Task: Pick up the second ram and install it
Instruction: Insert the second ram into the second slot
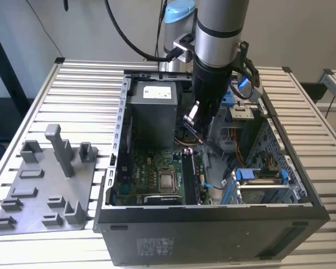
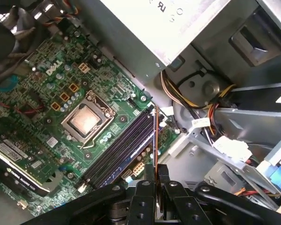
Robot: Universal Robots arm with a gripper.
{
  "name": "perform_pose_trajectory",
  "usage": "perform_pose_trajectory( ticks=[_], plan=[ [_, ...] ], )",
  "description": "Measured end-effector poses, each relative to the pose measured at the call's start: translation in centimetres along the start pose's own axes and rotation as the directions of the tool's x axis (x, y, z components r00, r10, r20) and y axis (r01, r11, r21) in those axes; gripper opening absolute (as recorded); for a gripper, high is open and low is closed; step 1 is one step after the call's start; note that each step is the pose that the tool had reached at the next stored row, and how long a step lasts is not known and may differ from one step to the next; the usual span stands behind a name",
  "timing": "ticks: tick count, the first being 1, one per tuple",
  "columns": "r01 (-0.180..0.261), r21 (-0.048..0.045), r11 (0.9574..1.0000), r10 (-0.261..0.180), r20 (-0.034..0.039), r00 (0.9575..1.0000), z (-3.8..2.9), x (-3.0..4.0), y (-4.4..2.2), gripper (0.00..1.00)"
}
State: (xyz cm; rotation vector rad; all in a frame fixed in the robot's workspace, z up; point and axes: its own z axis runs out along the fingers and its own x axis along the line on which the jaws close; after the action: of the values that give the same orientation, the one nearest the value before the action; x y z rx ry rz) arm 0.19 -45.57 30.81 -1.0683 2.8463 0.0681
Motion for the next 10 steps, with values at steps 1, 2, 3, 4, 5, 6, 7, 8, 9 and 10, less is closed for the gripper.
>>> perform_pose_trajectory(
  ticks=[1, 2, 3, 4, 5, 6, 7, 8, 9, 10],
  plan=[
    [-0.015, 0.0017, 0.9999, 0.015, 0.0001, 0.9999, 0.01, 0.0, 0.0, 0.14],
    [-0.03, 0.0034, 0.9995, 0.03, 0.0001, 0.9995, 0.02, 0.0, 0.0, 0.14],
    [-0.045, 0.0051, 0.999, 0.045, 0.0003, 0.999, 0.03, 0.0, 0.0, 0.14],
    [-0.06, 0.0067, 0.9982, 0.06, 0.0005, 0.9982, 0.04, 0.0, 0.0, 0.14],
    [-0.076, 0.0085, 0.9971, 0.076, 0.0007, 0.9971, 0.06, 0.0, 0.0, 0.14],
    [-0.091, 0.0102, 0.9958, 0.091, 0.0009, 0.9958, 0.07, 0.01, 0.0, 0.14],
    [-0.106, 0.0119, 0.9943, 0.106, 0.0011, 0.9944, 0.07, 0.01, 0.0, 0.14],
    [-0.122, 0.0136, 0.9924, 0.122, 0.0015, 0.9925, 0.09, 0.01, 0.0, 0.14],
    [-0.137, 0.0153, 0.9905, 0.137, 0.0017, 0.9906, 0.1, 0.01, 0.0, 0.14],
    [-0.152, 0.0169, 0.9883, 0.152, 0.0021, 0.9884, 0.11, 0.01, 0.0, 0.14]
  ],
)
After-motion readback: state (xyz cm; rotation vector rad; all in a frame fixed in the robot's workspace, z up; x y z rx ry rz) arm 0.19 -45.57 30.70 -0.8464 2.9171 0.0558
